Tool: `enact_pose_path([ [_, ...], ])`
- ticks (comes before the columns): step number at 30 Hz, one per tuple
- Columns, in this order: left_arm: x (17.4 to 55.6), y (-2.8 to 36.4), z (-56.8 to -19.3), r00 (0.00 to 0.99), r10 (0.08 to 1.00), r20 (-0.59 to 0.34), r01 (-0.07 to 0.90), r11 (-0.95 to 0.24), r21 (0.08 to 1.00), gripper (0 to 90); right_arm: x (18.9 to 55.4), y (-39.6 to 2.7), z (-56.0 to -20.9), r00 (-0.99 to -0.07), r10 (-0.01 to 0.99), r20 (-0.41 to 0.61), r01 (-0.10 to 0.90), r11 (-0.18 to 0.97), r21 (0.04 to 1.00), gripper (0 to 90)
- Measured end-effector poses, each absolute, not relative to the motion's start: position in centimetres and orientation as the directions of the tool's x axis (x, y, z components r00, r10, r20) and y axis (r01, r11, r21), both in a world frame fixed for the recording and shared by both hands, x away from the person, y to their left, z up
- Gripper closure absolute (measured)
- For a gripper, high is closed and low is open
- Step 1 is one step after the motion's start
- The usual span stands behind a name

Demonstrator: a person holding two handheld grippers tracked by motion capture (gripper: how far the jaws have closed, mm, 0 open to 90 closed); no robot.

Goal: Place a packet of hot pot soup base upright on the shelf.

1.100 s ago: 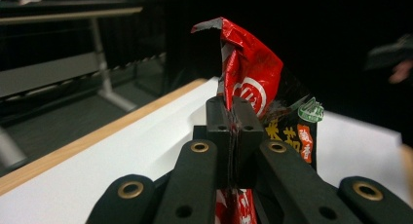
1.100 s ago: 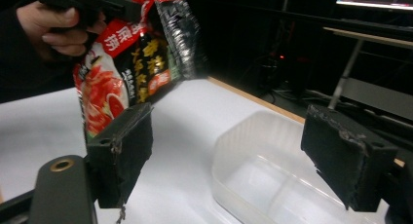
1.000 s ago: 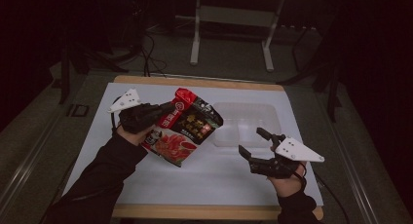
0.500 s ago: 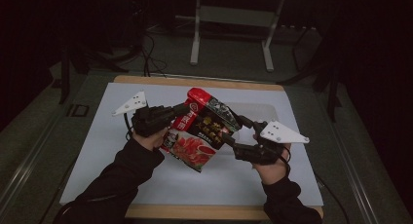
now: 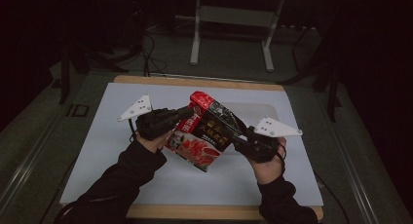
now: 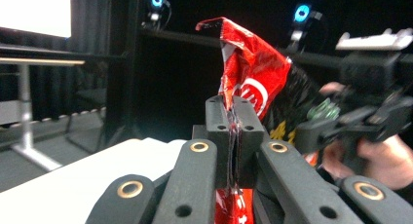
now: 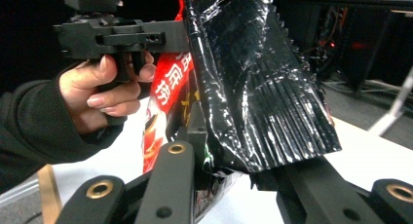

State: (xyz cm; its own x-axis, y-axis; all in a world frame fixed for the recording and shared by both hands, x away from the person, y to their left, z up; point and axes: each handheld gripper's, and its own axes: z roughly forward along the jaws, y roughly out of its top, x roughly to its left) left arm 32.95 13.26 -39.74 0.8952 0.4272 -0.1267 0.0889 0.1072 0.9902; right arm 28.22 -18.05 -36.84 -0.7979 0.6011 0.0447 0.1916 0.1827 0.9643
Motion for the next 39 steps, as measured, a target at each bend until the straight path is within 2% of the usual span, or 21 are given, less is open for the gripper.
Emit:
enact_pose_path([
  [8,32.9,12.9,-40.0,0.892,0.445,-0.075,0.074,0.020,0.997,86.6,27.8,-17.9,-35.6,-0.766,0.643,0.011,0.187,0.206,0.961,76.8],
  [12,32.8,12.8,-39.7,0.892,0.448,-0.058,0.066,-0.003,0.998,83.2,27.6,-18.1,-34.9,-0.755,0.656,0.003,0.179,0.202,0.963,77.3],
  [14,32.8,12.8,-39.6,0.891,0.450,-0.059,0.071,-0.010,0.997,71.7,27.5,-18.2,-34.5,-0.743,0.669,-0.003,0.172,0.196,0.965,77.3],
  [18,32.4,13.3,-39.9,0.866,0.495,-0.075,0.092,-0.010,0.996,37.8,27.4,-19.2,-33.3,-0.703,0.711,-0.021,0.145,0.173,0.974,77.3],
  [21,32.3,13.8,-40.2,0.853,0.514,-0.088,0.112,-0.016,0.994,17.4,27.4,-20.3,-32.4,-0.658,0.753,-0.019,0.135,0.142,0.981,77.3],
  [23,32.2,14.2,-40.5,0.843,0.531,-0.086,0.124,-0.036,0.992,7.8,27.5,-21.2,-31.7,-0.623,0.781,-0.023,0.128,0.132,0.983,77.3],
  [25,32.0,14.5,-40.8,0.830,0.548,-0.100,0.143,-0.037,0.989,2.0,27.6,-22.1,-31.1,-0.584,0.811,-0.031,0.118,0.123,0.985,77.3],
  [29,31.7,15.4,-41.6,0.816,0.567,-0.110,0.160,-0.039,0.986,0.4,28.1,-23.9,-30.1,-0.497,0.866,-0.051,0.092,0.111,0.990,77.3],
  [39,29.9,16.9,-44.3,0.792,0.609,-0.036,0.128,-0.108,0.986,0.5,30.7,-27.5,-29.7,-0.275,0.956,-0.099,0.066,0.121,0.990,77.3],
])
